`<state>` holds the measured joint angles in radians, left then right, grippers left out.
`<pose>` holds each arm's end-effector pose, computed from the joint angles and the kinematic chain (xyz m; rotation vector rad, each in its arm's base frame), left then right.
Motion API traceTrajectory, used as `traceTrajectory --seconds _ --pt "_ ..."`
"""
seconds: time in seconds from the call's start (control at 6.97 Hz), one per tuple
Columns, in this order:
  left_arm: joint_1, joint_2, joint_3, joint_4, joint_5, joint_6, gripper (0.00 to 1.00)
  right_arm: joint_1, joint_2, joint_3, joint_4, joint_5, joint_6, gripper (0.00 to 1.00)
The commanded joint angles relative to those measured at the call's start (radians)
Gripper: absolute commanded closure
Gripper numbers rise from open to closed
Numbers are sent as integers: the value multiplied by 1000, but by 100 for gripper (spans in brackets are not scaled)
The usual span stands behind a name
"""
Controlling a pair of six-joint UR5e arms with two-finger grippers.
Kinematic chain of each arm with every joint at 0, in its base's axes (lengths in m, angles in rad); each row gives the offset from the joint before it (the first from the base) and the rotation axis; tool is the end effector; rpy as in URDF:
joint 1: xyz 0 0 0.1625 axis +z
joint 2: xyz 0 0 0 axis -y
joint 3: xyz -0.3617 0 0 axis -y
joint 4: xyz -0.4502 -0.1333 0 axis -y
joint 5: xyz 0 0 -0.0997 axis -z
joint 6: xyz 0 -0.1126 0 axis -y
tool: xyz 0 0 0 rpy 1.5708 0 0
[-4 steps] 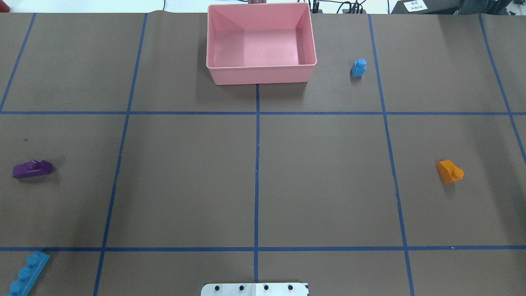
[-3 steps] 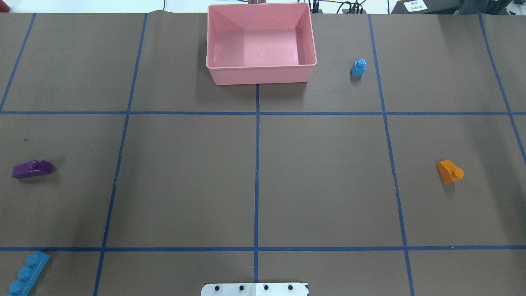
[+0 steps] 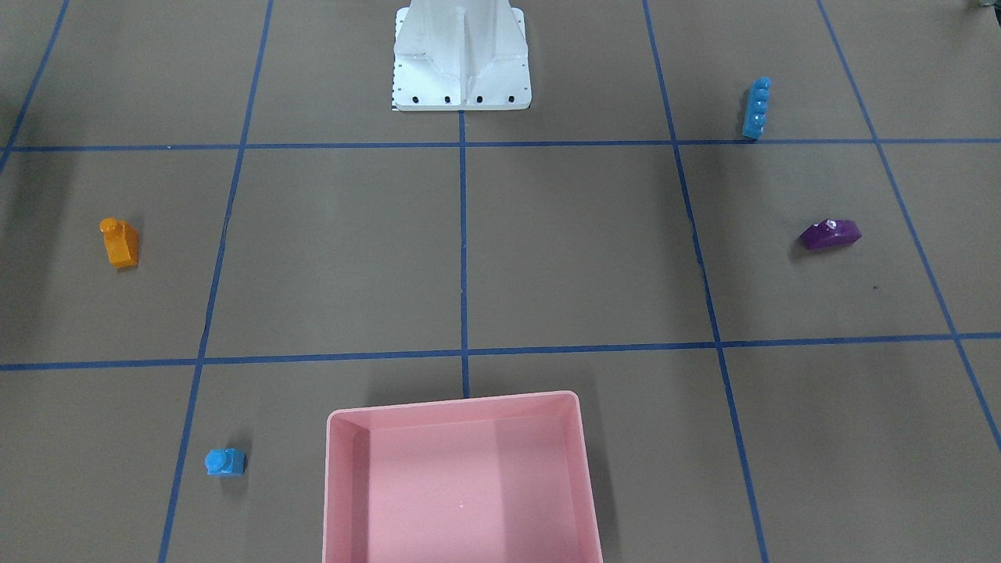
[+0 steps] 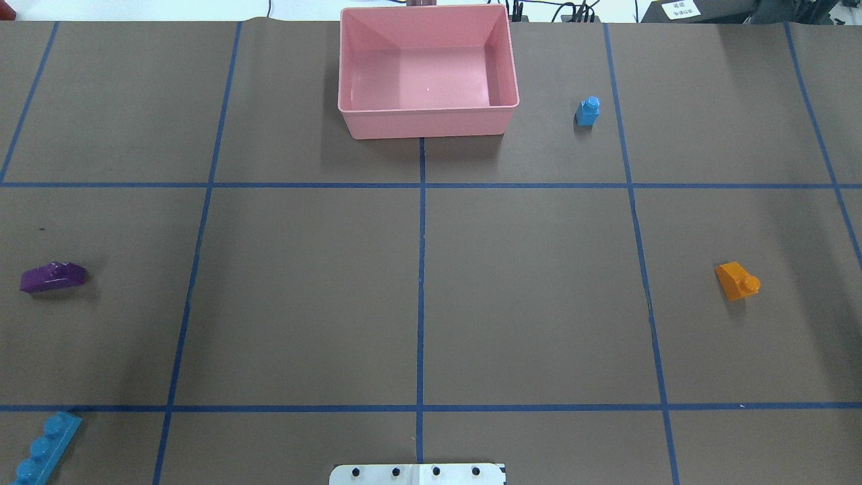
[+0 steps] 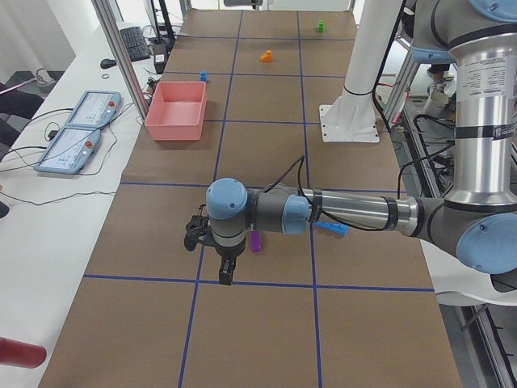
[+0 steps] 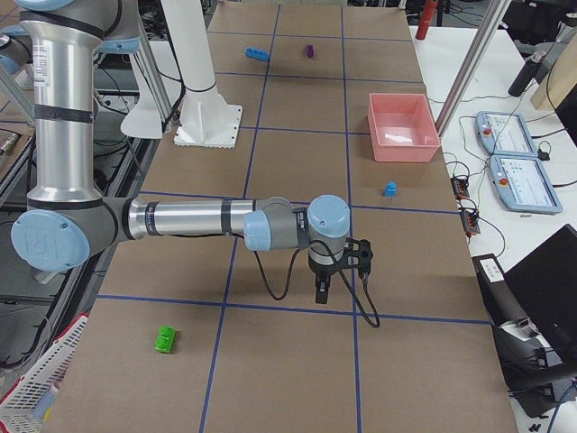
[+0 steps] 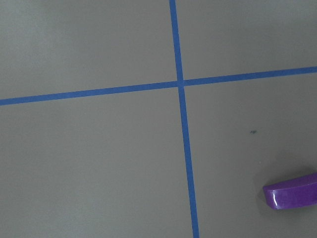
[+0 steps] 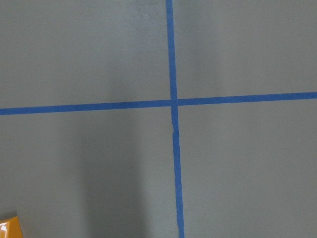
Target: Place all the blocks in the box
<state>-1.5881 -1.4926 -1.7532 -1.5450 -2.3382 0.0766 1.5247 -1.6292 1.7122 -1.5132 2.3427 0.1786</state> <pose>-0.0642 -0.5242 0.5492 0.1105 0.7629 0.0864 0.0299 -0.5395 0.5522 0.0463 -0.7808 0.0714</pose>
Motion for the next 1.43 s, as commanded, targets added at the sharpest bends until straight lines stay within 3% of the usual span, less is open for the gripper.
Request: traceTrajectory --seconds 0.0,0.14,0.29,0.57,0.72,1.29 --pt "6 -35 -6 -7 -98 -15 0 -40 49 43 33 3 1 0" --pt "7 -49 -15 -3 -118 -18 0 -94 52 31 36 0 27 0" --pt "11 -64 -8 -9 -119 -53 0 -172 49 24 112 -2 51 0" --pt "142 -96 -14 -3 -90 -70 0 -300 12 18 304 -29 222 0" --pt "161 -104 -16 -4 -42 -95 0 -342 12 26 317 -28 287 0" --pt "166 -123 -6 -9 -50 -97 0 -455 14 17 309 -33 303 0"
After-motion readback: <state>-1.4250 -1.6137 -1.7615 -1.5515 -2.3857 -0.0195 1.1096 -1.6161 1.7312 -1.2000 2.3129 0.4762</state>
